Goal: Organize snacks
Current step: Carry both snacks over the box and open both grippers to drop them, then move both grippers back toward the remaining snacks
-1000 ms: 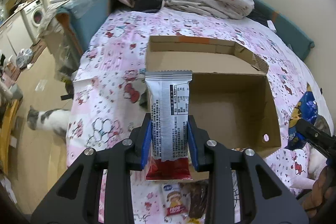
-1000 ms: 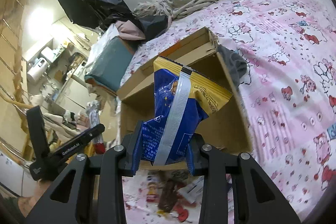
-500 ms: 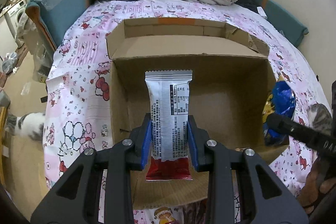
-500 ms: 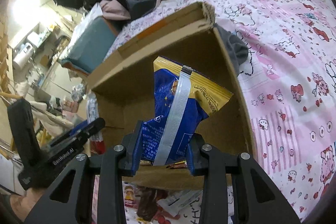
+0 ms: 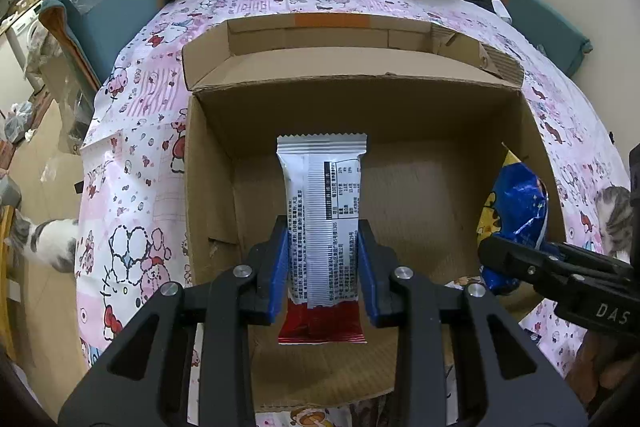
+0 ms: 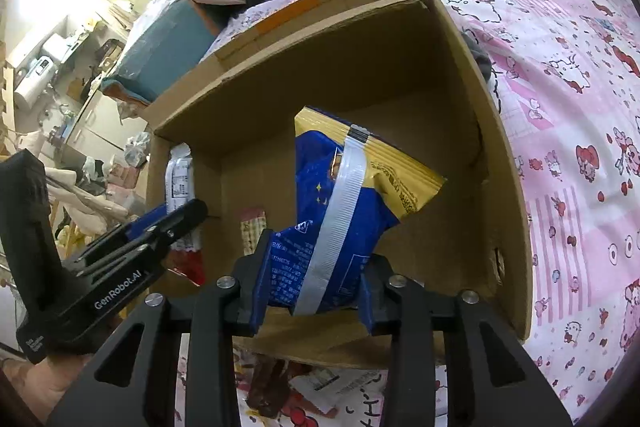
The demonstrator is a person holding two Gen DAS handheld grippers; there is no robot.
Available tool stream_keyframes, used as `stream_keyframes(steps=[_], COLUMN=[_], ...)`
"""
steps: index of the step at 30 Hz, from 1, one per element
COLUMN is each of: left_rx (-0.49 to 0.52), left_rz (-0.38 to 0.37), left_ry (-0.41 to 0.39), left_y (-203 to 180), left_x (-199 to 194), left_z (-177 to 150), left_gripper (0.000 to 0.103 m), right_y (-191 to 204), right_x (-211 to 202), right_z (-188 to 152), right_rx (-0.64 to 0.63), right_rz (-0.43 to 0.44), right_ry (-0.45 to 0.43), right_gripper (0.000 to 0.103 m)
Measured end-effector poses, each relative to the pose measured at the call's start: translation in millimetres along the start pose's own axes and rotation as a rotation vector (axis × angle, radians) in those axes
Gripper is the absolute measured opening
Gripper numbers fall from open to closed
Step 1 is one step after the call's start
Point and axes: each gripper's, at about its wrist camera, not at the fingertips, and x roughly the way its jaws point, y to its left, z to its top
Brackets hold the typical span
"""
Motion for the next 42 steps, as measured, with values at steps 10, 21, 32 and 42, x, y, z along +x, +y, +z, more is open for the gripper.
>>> stream_keyframes(steps=[10, 21, 32, 42], left_rx=[0.001, -0.04, -0.089, -0.136], left_rz=[-0.018, -0.024, 0.033, 0.026], left_ry=[-0.013, -0.054, -0.13, -0.121], left_y=[-2, 5, 24, 40], left_x=[-6, -26, -60, -81], left_z=[-2, -2, -9, -27], left_gripper=[0.058, 0.083, 0.083, 0.085], right_y=[-2, -15, 8, 7], right_x=[-15, -43, -84, -95], right_z=[2, 5, -10, -34], right_rx=[0.017, 0.088, -0.002, 0.014], right_rz=[0.014, 0.002, -0.064, -0.069], right_ry=[-0.066, -0.157, -0.266, -0.237], right_gripper=[0.085, 0.09, 0.09, 0.09])
